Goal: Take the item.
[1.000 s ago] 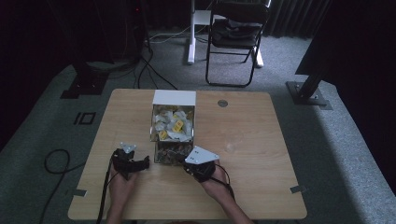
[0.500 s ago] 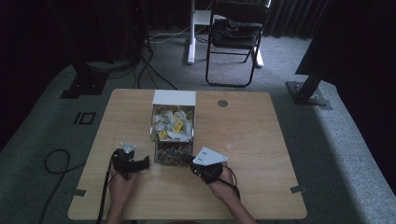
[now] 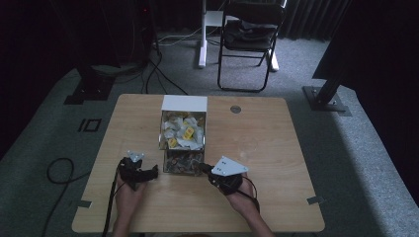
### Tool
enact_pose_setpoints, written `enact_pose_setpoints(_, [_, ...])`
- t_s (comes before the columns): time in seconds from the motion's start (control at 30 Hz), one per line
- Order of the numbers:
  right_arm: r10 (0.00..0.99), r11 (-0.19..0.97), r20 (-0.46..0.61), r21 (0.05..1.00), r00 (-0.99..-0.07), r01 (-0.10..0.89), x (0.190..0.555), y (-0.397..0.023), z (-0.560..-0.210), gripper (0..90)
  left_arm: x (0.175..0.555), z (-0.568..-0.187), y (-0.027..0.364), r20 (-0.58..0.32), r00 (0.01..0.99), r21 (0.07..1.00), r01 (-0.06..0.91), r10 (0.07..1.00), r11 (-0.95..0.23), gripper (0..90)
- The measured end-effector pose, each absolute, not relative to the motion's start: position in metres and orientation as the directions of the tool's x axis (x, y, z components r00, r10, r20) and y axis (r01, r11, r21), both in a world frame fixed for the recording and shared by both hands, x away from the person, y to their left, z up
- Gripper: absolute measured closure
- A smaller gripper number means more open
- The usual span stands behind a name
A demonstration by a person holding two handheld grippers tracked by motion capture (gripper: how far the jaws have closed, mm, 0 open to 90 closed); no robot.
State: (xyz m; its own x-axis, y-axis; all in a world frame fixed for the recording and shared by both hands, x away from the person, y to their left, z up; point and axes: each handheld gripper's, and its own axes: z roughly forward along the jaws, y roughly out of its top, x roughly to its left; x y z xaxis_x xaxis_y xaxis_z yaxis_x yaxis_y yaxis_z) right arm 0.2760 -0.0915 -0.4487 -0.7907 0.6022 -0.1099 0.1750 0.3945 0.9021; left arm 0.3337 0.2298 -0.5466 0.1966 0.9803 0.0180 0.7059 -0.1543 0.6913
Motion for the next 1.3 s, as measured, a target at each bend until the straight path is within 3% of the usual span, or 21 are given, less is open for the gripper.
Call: enact_pose_setpoints(1.3, [0.664,0.385,-0.126,0.903,-0.737,0.192,0.279,-0.128,-0.445,90.0,0.334,-0.547,0.230,0.018,0.196,0.692,0.706,0.980,-0.154,6.9])
